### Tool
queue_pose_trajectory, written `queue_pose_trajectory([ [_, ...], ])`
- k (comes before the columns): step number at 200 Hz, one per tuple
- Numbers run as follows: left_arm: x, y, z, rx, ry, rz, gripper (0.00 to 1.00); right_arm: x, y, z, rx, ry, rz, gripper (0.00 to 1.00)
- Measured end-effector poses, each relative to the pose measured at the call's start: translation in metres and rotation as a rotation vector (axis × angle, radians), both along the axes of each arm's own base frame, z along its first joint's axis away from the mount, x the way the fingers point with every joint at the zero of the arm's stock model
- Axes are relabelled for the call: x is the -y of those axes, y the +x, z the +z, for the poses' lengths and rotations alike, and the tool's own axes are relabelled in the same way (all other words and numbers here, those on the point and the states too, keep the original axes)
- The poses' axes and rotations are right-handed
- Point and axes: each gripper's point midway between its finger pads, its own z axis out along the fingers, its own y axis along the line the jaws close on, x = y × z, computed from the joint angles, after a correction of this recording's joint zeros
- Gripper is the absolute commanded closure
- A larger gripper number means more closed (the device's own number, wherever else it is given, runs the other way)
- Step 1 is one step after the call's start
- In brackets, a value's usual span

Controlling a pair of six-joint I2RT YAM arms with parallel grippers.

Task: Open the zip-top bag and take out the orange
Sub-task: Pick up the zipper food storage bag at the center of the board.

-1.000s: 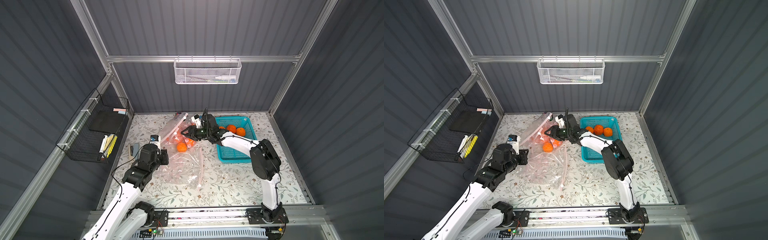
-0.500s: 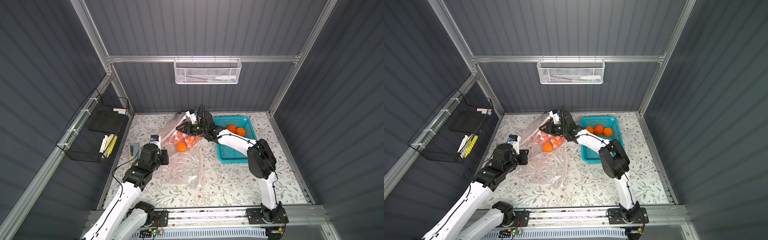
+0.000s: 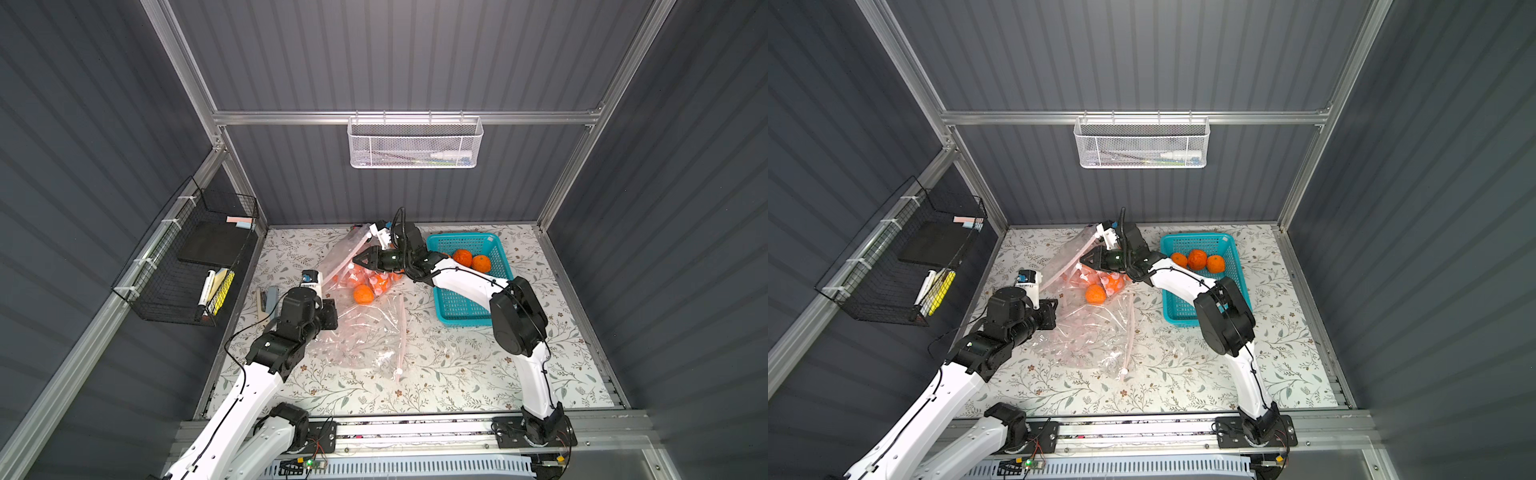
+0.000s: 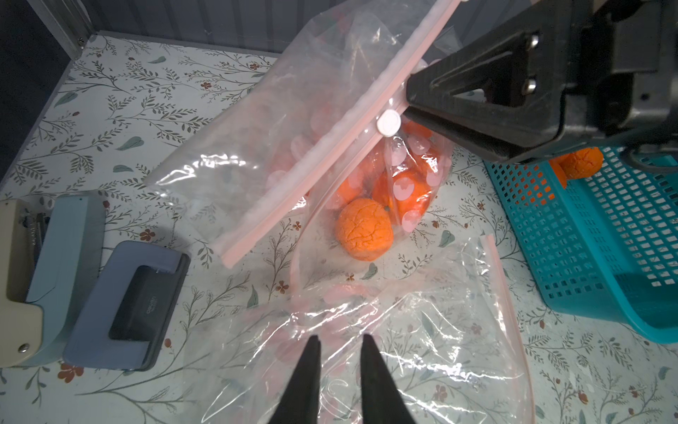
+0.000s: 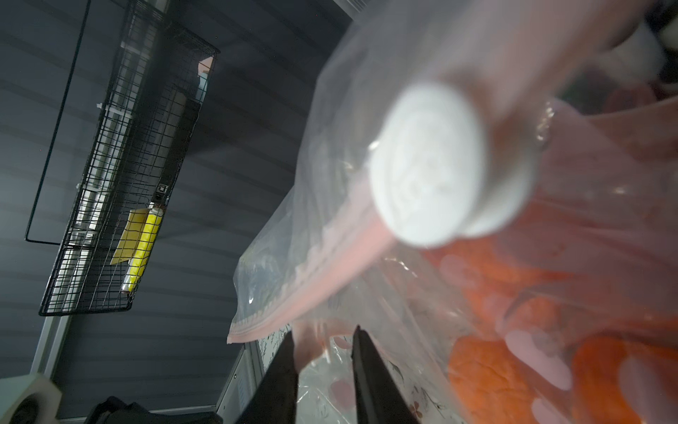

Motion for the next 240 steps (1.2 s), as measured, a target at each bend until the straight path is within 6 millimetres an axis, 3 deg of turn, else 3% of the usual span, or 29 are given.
queue_pose_trajectory([
  [38,0.0,0.0,0.0,0.001,0.0,0.0,0.78,-0.007,0.008,-0.001,0.014,0.011,0.004,0.74],
  [96,0.0,0.0,0.0,0.0,0.0,0.0,0.78,-0.01,0.009,-0.004,0.033,0.008,0.019,1.0],
  [119,0.0,0.0,0.0,0.0,0.0,0.0,0.78,-0.009,0.008,0.008,0.06,0.017,0.019,1.0],
  [141,0.0,0.0,0.0,0.0,0.0,0.0,0.78,-0.002,0.004,0.044,0.121,0.048,0.014,1.0],
  [197,0.0,0.0,0.0,0.0,0.0,-0.001,0.78,0.044,-0.006,0.181,0.347,0.177,-0.048,1.0],
  [240,-0.001,0.0,0.001,0.004,0.003,0.006,0.81,0.07,-0.031,0.243,0.448,0.22,-0.061,1.0],
])
